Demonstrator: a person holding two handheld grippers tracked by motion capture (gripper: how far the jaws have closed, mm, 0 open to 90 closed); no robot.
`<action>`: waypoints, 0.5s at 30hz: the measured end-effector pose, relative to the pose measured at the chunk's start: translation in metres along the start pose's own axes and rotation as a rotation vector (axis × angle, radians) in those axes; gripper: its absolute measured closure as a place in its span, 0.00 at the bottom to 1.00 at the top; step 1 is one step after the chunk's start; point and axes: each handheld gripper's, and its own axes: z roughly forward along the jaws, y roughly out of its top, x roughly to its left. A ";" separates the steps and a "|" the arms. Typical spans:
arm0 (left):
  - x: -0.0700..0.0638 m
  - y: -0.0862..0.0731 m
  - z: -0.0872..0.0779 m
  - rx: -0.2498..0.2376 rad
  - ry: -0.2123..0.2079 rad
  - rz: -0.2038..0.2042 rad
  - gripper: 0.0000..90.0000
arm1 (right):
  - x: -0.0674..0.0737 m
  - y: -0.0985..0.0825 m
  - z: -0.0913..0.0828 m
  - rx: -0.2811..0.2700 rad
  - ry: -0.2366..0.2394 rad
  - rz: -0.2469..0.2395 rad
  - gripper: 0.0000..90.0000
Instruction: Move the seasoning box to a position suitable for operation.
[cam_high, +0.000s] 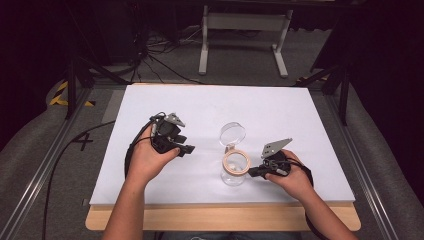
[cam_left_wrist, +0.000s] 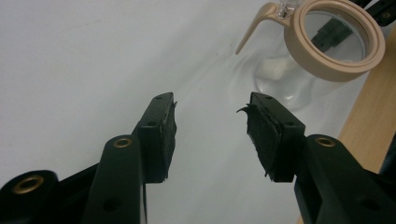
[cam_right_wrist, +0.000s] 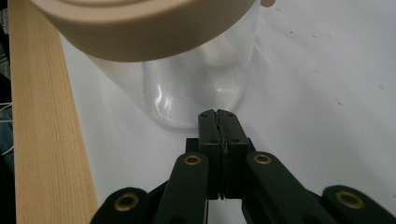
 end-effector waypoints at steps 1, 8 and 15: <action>0.001 -0.001 0.000 -0.017 0.001 -0.001 0.58 | 0.001 0.000 0.001 0.000 0.001 -0.002 1.00; 0.005 -0.003 0.000 -0.065 -0.018 -0.016 0.61 | 0.008 0.004 0.005 0.006 0.022 -0.022 1.00; 0.002 0.000 0.006 -0.055 -0.048 -0.013 0.69 | 0.012 0.004 0.007 0.002 0.018 -0.028 1.00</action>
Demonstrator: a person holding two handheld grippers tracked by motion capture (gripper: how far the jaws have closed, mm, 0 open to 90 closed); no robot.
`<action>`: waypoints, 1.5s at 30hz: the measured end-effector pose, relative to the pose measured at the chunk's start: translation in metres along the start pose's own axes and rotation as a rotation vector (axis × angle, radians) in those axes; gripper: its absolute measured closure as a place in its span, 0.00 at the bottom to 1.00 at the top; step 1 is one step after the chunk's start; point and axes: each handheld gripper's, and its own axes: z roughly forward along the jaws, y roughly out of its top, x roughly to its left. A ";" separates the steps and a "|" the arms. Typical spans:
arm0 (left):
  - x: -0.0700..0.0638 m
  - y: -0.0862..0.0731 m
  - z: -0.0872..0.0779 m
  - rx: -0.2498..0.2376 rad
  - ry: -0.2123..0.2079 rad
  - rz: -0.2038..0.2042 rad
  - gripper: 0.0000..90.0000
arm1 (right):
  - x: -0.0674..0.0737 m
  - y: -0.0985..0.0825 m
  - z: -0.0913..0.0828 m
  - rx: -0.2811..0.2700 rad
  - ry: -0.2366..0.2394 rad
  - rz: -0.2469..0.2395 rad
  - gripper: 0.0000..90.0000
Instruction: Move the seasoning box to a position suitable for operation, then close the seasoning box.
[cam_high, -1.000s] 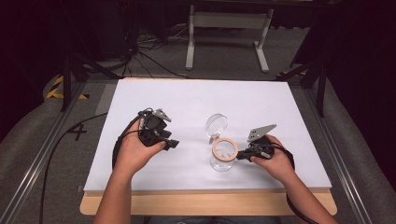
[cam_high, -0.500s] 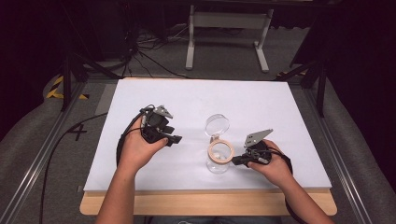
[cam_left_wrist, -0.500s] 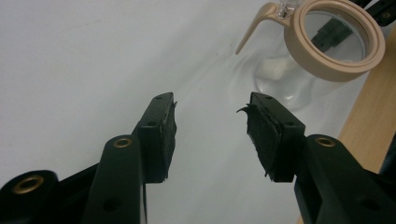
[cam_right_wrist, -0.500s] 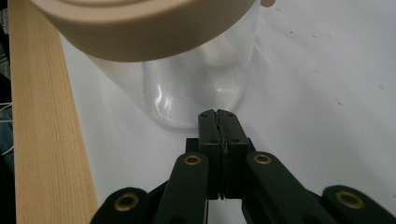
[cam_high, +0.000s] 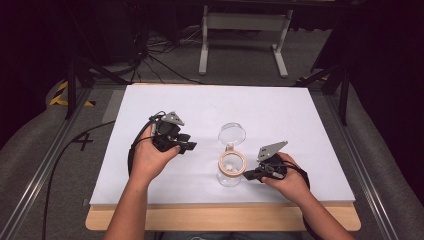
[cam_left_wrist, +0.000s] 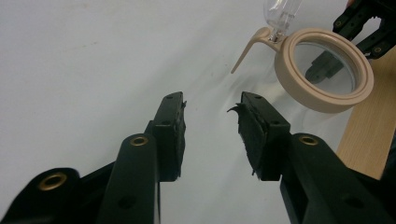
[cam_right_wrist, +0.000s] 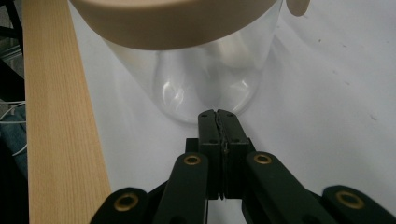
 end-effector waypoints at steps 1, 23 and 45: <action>0.000 0.000 0.000 0.000 0.000 0.000 0.71 | 0.000 0.000 0.000 0.000 0.000 0.000 1.00; -0.005 0.024 0.041 -0.164 0.028 -0.023 0.92 | 0.027 0.018 -0.049 -0.189 -0.027 0.026 1.00; -0.027 0.031 0.045 -0.218 0.019 0.038 0.94 | 0.033 0.035 -0.044 -0.266 -0.022 0.038 1.00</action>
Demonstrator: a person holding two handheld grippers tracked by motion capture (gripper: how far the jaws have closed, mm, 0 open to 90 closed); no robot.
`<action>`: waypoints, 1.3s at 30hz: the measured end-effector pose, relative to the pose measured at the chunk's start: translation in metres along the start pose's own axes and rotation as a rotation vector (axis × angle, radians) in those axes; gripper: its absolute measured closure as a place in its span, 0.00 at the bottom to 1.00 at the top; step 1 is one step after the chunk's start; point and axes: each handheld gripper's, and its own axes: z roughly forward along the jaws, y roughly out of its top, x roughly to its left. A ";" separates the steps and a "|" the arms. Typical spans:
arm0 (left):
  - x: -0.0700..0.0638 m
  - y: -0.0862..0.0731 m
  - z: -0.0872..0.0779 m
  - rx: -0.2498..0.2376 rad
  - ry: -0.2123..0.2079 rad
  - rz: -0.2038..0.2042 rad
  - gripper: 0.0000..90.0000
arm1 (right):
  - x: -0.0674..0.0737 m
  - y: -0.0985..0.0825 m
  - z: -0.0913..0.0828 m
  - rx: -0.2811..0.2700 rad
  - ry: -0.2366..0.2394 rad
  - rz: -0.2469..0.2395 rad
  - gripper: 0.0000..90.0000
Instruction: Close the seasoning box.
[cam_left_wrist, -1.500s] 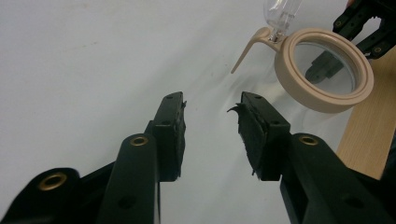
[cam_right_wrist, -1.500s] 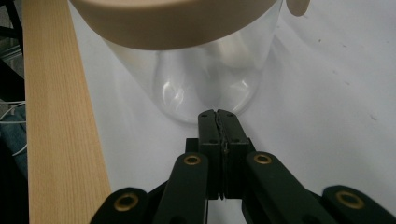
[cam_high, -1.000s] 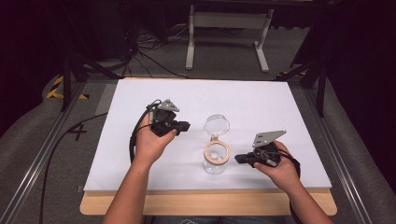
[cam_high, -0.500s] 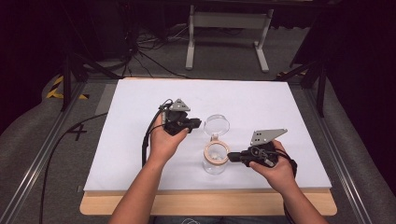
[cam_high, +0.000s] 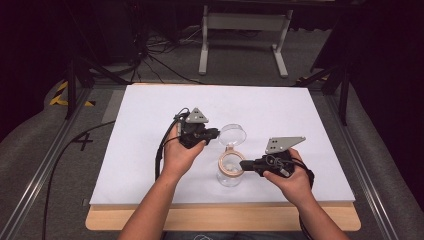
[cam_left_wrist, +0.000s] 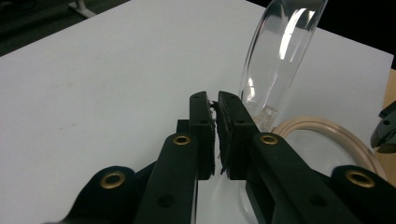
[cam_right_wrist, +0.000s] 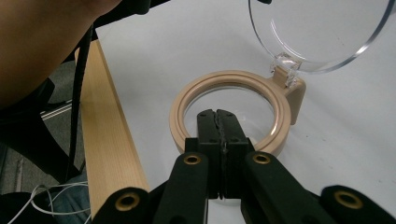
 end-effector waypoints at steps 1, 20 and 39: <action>-0.001 0.001 0.000 -0.001 -0.004 -0.001 0.94 | 0.000 0.000 0.000 0.000 0.001 0.001 1.00; -0.010 0.005 -0.012 0.056 -0.028 0.031 0.93 | 0.003 0.004 -0.002 0.002 0.019 0.005 1.00; 0.000 0.001 -0.022 0.140 -0.083 -0.016 0.87 | 0.005 -0.001 0.004 0.130 0.083 0.025 1.00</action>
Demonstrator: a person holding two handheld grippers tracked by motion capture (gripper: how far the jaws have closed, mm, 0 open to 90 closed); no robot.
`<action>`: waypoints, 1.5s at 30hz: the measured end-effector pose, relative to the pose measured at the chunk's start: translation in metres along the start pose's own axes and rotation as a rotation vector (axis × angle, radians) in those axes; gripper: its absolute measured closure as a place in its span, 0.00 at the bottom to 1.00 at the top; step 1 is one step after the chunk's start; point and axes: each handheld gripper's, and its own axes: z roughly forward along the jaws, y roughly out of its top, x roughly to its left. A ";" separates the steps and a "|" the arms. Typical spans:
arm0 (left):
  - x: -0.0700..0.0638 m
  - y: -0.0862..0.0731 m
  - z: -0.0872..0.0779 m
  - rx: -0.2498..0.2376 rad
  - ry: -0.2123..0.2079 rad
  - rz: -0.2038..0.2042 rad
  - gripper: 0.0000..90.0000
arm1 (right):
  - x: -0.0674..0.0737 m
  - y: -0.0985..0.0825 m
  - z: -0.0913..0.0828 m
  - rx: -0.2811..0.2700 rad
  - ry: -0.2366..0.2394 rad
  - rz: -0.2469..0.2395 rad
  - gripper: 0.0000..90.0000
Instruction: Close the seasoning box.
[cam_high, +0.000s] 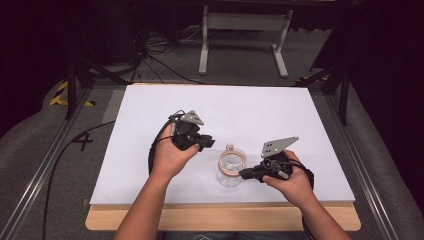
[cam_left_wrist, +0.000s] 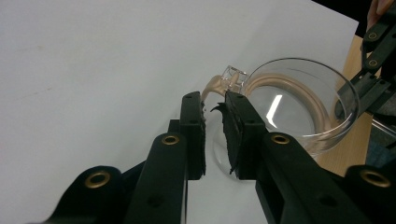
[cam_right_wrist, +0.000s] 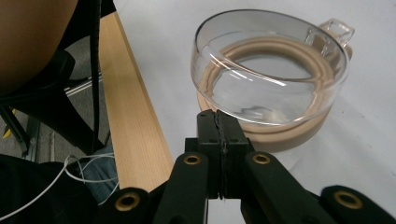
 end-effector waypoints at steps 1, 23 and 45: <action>0.000 0.000 0.000 -0.002 -0.004 0.000 0.87 | 0.000 0.000 0.000 0.000 0.000 0.000 1.00; 0.001 -0.003 -0.006 0.000 0.014 -0.011 0.80 | -0.003 -0.002 -0.012 -0.013 0.008 0.007 0.96; 0.019 -0.045 -0.049 -0.025 0.120 -0.131 0.73 | -0.048 0.000 -0.074 -0.129 -0.179 0.070 0.83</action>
